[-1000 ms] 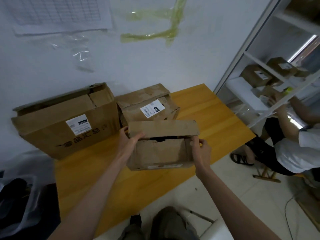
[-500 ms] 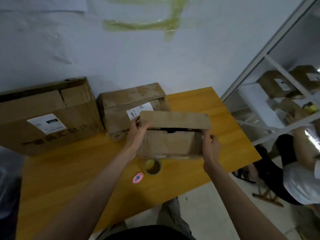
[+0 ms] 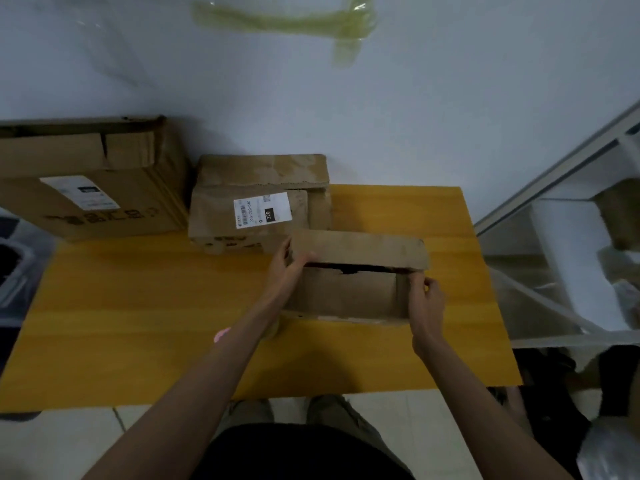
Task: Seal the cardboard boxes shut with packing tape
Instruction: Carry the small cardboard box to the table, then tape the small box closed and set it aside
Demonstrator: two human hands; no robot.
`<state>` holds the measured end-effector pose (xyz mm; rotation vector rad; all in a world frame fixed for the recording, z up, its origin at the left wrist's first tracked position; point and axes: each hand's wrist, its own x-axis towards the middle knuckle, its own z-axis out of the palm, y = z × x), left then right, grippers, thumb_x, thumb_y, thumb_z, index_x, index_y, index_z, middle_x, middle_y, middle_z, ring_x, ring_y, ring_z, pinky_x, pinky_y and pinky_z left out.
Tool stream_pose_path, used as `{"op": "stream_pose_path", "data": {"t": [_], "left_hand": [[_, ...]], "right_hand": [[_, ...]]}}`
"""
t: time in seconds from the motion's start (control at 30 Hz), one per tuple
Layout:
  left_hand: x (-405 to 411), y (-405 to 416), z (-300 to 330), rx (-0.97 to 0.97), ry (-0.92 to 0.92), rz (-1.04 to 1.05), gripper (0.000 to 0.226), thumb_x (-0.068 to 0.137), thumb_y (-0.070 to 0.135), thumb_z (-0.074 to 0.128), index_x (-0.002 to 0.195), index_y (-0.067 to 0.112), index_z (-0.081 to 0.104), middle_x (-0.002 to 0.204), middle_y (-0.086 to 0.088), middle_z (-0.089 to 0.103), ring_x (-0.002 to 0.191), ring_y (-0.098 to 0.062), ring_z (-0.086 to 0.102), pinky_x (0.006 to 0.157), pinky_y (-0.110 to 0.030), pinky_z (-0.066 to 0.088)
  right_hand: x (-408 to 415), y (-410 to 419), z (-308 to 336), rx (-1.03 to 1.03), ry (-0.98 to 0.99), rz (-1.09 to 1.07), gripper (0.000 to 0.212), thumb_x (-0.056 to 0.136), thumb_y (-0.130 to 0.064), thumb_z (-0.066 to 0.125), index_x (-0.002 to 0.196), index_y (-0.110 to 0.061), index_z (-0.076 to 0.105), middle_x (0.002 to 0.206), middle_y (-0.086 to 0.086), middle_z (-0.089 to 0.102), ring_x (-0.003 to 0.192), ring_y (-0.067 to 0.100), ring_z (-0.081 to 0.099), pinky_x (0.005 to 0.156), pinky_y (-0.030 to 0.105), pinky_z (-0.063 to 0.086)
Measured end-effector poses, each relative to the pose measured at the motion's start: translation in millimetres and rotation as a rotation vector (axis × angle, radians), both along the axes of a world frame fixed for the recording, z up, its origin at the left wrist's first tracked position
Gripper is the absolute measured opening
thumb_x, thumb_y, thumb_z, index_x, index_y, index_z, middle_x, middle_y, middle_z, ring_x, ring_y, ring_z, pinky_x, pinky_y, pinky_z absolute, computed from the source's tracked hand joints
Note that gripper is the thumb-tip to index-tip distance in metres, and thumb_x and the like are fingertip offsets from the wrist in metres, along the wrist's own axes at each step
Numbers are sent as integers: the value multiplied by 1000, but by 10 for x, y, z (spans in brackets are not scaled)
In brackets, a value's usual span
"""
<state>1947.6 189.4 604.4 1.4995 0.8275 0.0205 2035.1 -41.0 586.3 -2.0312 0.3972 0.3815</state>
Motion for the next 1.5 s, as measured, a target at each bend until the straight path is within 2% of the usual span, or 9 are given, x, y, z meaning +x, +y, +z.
{"op": "stream_pose_path", "data": {"t": [0.17,0.37,0.67,0.8,0.93,1.0,1.13,1.37,1.5], "left_hand": [[-107,-109,-215,-75,75,18,74,95,47,64,158,32,29,151,-1,42,131,-24,46,111,-48,41],[-226,-72,-446,-157,153,-23,86,82,66,65,155,44,27,152,2,41,127,-26,48,107,-56,44],[-84,327,-587,-120,116,-133,88,82,71,62,157,38,30,153,6,42,131,-18,47,109,-46,44],[-112,532,-633,-179,122,-84,55,107,52,36,153,22,42,145,4,47,132,-17,46,111,-39,39],[-542,783,-1082,262,325,23,26,106,20,50,126,11,63,128,-10,64,117,-29,60,95,-42,51],[-858,908,-1368,382,542,-69,27,97,9,59,123,11,62,133,-15,57,119,-34,57,93,-44,52],[-1298,920,-1706,473,854,-358,41,95,14,66,133,14,49,146,-14,33,135,-41,35,99,-51,46],[-1295,795,-1857,580,834,-407,43,100,18,64,135,11,41,146,-13,34,133,-40,36,92,-49,50],[-1358,937,-1805,529,832,-224,41,98,24,65,129,5,46,135,-18,45,118,-44,52,82,-49,48]], "right_hand": [[2,-56,-174,-42,89,66,58,92,-59,46,128,-15,53,134,9,45,111,33,51,81,52,45],[-38,-70,-370,-76,174,104,57,97,-53,50,137,-12,48,142,8,36,114,36,48,79,51,44],[45,203,-374,-8,183,136,67,91,-55,55,145,-18,41,142,4,39,118,32,49,87,52,49],[95,290,-397,-8,184,150,63,94,-48,59,148,-25,37,144,4,42,120,30,51,96,55,50],[119,314,-411,16,144,161,54,100,-33,59,148,-18,37,138,5,46,117,28,51,96,50,49],[127,322,-437,21,138,165,53,101,-32,59,148,-18,37,140,7,47,121,30,51,98,52,49],[117,345,-460,4,121,168,49,102,-29,57,146,-17,39,141,8,48,122,30,51,100,52,48],[73,282,-453,38,142,199,53,102,-34,56,150,-25,36,136,-2,48,125,27,50,103,48,48],[19,352,-405,91,163,222,53,101,-38,56,149,-29,34,131,-6,48,124,26,52,90,43,50]]}}
